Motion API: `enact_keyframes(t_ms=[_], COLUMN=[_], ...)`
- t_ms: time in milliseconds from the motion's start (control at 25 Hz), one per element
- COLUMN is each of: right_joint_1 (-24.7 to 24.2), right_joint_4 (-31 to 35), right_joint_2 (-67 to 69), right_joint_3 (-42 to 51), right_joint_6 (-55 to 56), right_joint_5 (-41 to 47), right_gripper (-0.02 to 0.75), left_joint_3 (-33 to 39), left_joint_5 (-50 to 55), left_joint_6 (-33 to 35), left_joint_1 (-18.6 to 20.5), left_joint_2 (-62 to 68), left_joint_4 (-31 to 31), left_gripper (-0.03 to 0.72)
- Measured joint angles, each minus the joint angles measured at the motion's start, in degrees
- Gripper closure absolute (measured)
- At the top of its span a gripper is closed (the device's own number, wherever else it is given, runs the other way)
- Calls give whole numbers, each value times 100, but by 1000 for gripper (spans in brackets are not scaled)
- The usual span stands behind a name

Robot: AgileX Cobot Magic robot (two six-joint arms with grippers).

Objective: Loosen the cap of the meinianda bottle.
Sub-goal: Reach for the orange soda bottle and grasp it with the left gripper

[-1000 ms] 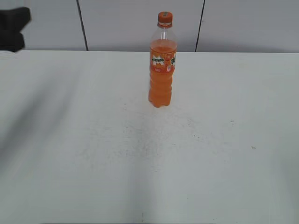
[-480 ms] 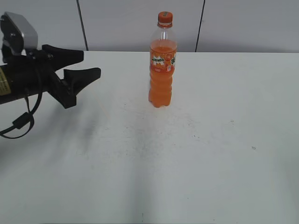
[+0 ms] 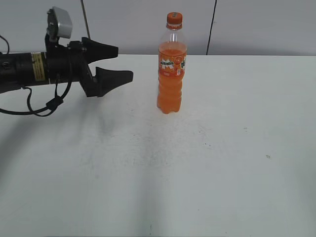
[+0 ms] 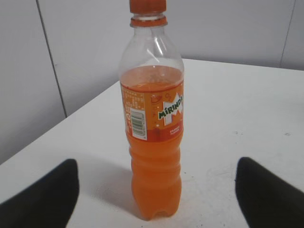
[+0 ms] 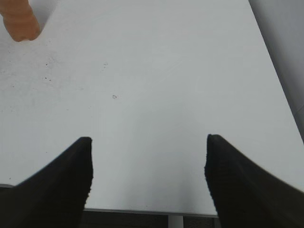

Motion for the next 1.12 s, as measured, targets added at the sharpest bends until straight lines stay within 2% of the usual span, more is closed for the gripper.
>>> enact_keyframes(t_ms=[40,120,400,800,1120], right_joint_1=[0,0,0,0,0], right_joint_4=[0,0,0,0,0], right_joint_2=[0,0,0,0,0], right_joint_3=[0,0,0,0,0], right_joint_6=[0,0,0,0,0], right_joint_5=[0,0,0,0,0], right_gripper=[183,183,183,183,183], left_joint_3=[-214,-613,-1940,-3345,-4025], left_joint_5=[-62,-195,-463,-451,-168], left_joint_6=[-197,-561,-1379,-2065,-2274], left_joint_1=[0,-12,-191,-746,-1108], left_joint_2=[140,440,1411,2304,2756], left_joint_4=[143,446,989,1084,998], left_gripper=[49,32,34,43,64])
